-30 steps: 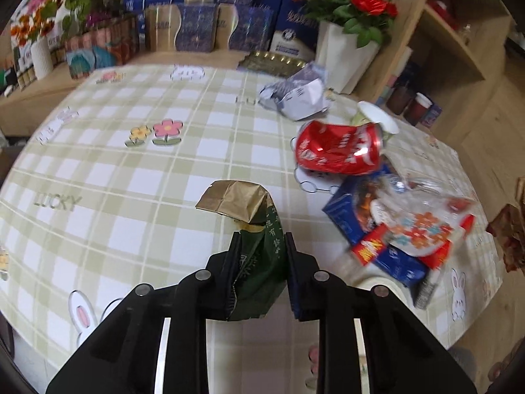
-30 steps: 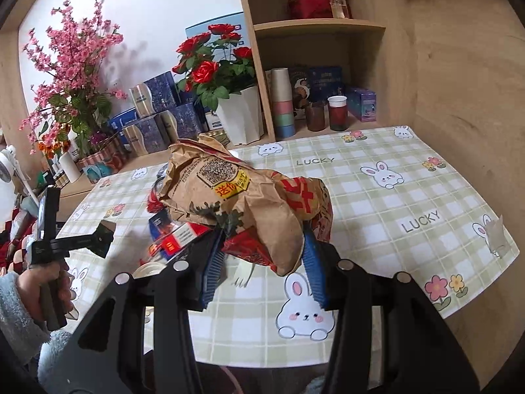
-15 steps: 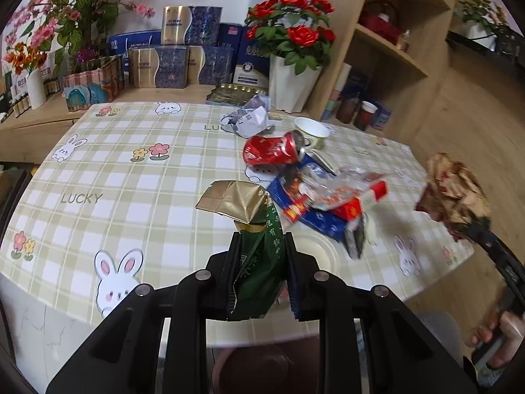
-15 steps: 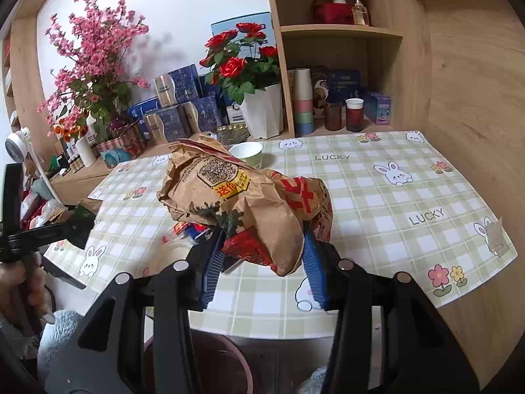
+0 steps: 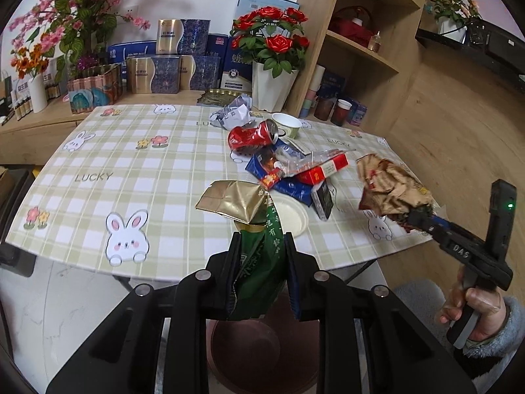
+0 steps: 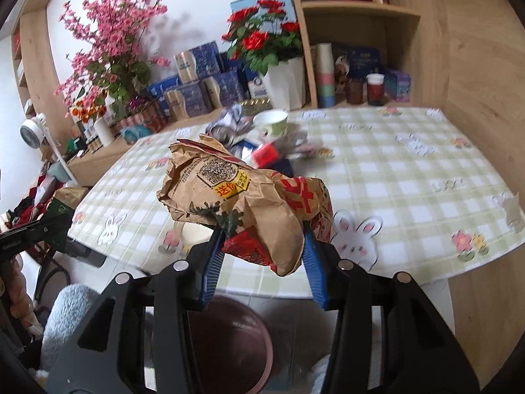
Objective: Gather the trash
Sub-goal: 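Lower the paper bag into the brown bin and open the right gripper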
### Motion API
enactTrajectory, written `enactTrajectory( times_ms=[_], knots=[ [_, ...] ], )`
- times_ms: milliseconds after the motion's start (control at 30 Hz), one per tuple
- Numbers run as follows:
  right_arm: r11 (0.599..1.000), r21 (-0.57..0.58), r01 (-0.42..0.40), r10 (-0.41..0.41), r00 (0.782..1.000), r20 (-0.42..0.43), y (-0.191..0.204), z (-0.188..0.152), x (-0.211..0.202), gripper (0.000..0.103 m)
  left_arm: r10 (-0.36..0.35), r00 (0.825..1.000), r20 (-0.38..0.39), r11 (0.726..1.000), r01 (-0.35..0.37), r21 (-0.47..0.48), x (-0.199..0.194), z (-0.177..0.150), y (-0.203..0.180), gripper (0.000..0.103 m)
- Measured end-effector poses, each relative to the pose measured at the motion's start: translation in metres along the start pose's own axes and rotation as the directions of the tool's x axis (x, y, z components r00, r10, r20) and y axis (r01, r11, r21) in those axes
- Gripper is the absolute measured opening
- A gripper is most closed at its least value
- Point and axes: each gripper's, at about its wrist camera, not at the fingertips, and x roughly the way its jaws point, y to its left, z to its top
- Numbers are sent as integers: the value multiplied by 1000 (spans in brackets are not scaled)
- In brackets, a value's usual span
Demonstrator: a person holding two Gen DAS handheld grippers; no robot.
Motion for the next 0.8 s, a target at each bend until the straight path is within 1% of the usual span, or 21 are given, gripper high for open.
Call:
enactTrajectory(
  times_ms=[200,300,367,567,700,800],
  knots=[
    [997,-38,-73,70,994,-81,21,-26,8,47,-8,1000,-4,1000,8,-17,-10,-23,2,24],
    [992,-46,-116,110,987,-120,29,-36,13,47,-17,1000,-13,998,16,-61,-10,-30,9,24],
    [987,-56,-152,141,978,-155,38,-43,18,47,-16,1000,-16,997,14,-76,-9,-30,12,24],
    [970,-105,-217,189,954,-231,63,-55,25,47,-19,1000,-22,995,17,-94,-6,-34,15,24],
    [957,-98,-273,236,929,-286,73,-61,28,47,2,1000,-16,995,-3,-96,-6,-34,19,24],
    [946,-107,-307,258,909,-328,81,-68,31,47,3,1000,-8,994,-4,-106,-8,-31,22,24]
  ],
)
